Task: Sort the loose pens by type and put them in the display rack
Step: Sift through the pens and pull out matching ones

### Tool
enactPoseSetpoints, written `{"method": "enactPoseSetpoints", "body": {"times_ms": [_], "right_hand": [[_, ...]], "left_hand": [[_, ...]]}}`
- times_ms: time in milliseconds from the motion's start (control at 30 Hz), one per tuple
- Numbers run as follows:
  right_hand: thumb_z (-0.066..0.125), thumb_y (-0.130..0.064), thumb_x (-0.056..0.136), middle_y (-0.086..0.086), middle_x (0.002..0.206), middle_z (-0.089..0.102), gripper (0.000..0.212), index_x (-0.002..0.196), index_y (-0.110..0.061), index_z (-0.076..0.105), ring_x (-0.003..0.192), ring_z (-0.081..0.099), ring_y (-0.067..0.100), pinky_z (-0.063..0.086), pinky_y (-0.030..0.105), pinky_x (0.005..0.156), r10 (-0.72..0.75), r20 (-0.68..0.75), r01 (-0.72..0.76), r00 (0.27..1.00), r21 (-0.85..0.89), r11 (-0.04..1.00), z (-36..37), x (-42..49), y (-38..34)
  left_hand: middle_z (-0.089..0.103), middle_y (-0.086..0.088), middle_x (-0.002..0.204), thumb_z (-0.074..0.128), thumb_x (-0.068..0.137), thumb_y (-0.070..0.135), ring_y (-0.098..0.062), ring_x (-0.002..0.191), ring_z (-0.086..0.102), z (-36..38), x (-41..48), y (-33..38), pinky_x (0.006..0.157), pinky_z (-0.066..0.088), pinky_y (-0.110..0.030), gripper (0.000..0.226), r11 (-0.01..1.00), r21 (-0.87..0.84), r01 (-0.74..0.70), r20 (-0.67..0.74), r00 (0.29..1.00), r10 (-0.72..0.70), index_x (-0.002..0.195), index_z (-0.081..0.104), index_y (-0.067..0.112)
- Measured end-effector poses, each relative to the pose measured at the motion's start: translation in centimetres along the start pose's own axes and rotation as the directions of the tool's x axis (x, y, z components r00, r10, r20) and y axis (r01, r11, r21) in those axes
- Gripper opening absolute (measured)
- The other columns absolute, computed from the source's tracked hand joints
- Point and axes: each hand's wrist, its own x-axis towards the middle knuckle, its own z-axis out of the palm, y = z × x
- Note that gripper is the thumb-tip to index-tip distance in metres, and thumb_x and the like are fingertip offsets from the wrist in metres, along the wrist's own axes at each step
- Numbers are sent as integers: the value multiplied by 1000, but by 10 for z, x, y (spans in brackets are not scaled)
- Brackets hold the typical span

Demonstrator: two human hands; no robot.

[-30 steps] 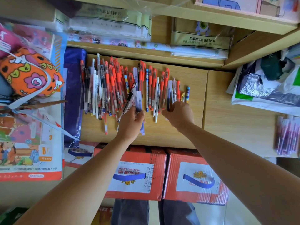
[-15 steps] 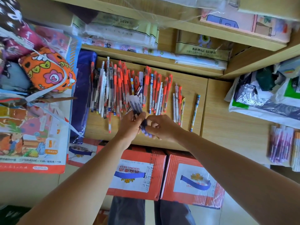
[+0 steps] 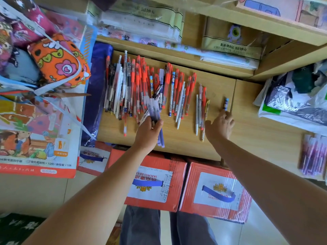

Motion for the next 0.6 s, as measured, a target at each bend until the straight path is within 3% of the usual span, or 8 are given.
{"method": "enactPoseSetpoints", "body": {"times_ms": [133,267,467,600], "right_hand": [[54,-9,84,8,145,29,61,143,-12,35,126,31,28,35,37,102,-220,10,219,975,76,973,8,-12,-10],[52,-6,86,10,139,38,49,135,-11,44,120,37,26,33,31,99,-224,-24,224,974,188,956,4,-11,-13],[56,-6,86,6,135,43,53,136,-16,42,117,51,20,51,41,94,-329,13,311,944,295,904,5,-11,-10],[59,-11,87,6,131,45,49,133,-17,43,112,55,21,53,37,87,-282,-17,273,959,318,908,3,-7,-9]], "left_hand": [[44,0,62,47,100,24,-8,55,46,4,1,3,51,36,-10,22,1000,28,-2,24,1000,1,85,44,8],[44,2,63,47,100,25,-8,56,45,2,3,5,52,35,-12,22,999,50,-8,17,1000,7,87,46,8],[44,2,62,47,100,24,0,49,49,2,6,3,51,36,-9,22,998,45,-33,-6,999,33,89,48,5],[51,-1,71,45,100,25,-11,62,54,2,3,3,63,44,-24,20,999,14,-38,29,999,38,86,46,11]]}}
